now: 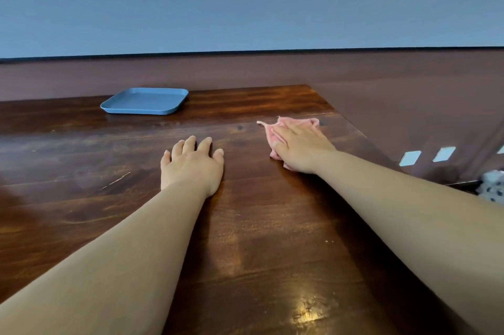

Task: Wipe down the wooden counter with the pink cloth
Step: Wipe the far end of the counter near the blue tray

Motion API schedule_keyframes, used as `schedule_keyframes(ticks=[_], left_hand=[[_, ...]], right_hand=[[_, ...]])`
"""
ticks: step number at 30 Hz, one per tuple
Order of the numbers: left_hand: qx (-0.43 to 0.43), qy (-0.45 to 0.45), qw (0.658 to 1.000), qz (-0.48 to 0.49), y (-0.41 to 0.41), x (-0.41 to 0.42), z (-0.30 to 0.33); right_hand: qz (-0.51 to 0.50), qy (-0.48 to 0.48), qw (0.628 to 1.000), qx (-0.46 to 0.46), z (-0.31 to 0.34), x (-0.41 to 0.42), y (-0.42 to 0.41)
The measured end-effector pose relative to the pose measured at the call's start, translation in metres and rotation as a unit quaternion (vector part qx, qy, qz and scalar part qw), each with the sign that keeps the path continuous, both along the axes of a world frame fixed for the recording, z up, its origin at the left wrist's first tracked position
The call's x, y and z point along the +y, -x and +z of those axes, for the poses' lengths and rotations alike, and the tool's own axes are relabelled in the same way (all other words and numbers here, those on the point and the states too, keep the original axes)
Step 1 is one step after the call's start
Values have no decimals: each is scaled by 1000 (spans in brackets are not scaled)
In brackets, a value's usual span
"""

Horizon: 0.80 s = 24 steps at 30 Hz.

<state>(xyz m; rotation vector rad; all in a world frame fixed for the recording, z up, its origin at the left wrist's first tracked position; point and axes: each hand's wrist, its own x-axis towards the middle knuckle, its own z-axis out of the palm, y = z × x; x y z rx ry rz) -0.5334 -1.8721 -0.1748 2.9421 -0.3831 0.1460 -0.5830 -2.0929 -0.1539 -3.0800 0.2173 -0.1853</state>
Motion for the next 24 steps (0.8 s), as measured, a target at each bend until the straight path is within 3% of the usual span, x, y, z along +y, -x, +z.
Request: schedule_keyframes(ticks=[4,10,16,18,21,24], left_hand=[[1,-1,1000,3,-1,0,-2],[0,4,1000,5,3,0,1],[1,1,1000,5,2,-1,0],[1,-1,1000,8,1,-1,1],[4,1,1000,7,1,0,2],[7,0,1000,6,1,1,1]], right_hand=[[93,-73,993,-18,-12,-17,40],[-55,-6,998,0,-2,-27,5],[51,-65,997,-11,-10,-33,50],[19,-47,999,7,-7,-42,43],[-123,-25,992,-1,-2,-42,14],[-107,-17,994,6,0,-39,18]])
